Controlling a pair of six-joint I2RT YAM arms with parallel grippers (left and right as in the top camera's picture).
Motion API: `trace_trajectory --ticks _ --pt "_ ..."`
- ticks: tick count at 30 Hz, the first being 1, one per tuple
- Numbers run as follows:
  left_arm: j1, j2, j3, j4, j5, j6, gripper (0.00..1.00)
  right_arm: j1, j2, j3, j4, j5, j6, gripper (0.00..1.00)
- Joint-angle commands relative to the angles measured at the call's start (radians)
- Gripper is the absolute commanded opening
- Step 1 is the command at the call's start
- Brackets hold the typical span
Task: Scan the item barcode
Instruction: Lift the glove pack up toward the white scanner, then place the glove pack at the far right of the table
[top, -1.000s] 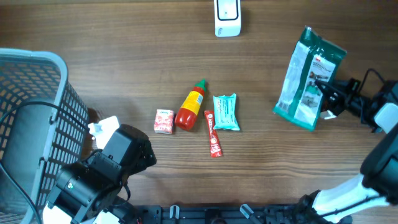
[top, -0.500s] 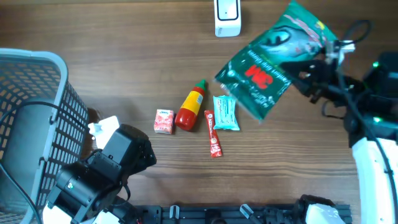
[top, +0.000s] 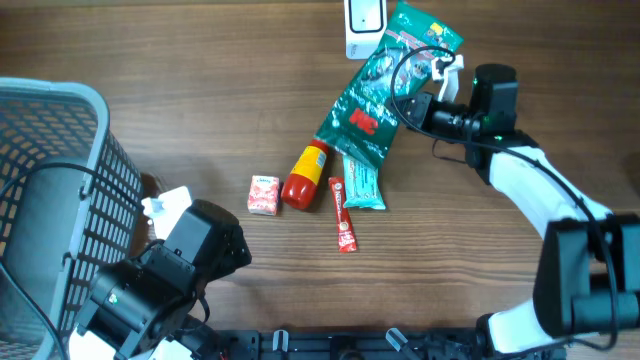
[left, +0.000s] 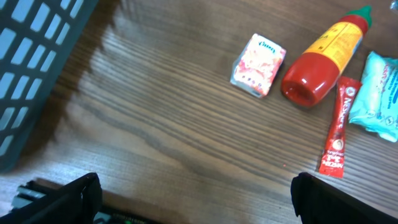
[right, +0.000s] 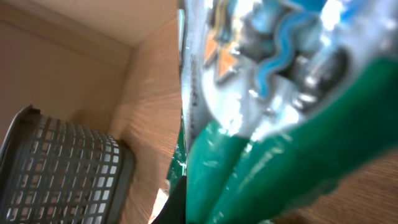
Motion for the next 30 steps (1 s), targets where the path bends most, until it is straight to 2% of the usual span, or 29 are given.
trace_trajectory --ticks 1,7,10,14,17,27,30 --pt "0.003 -0.002 0.003 0.0 -0.006 -0.012 1.0 0.01 0.166 0.066 0.236 -0.09 0.213 0.05" --pt "0.003 -0.002 0.003 0.0 -0.006 -0.012 1.0 0.037 0.455 0.379 0.245 -0.082 0.337 0.05" --pt "0.003 -0.002 0.003 0.0 -0.006 -0.012 1.0 0.037 0.537 0.4 0.245 -0.033 0.395 0.05" --pt "0.003 -0.002 0.003 0.0 -0.006 -0.013 1.0 0.037 0.56 0.4 0.249 -0.033 0.384 0.04" --pt "0.003 -0.002 0.003 0.0 -0.006 -0.013 1.0 0.053 0.56 0.4 0.347 -0.09 0.385 0.05" --pt "0.003 -0.002 0.003 0.0 -0.006 -0.012 1.0 0.088 0.561 0.4 0.315 -0.088 0.386 0.05" --pt "0.003 -0.002 0.003 0.0 -0.006 -0.013 1.0 0.074 0.55 0.4 0.317 -0.159 0.384 0.05"
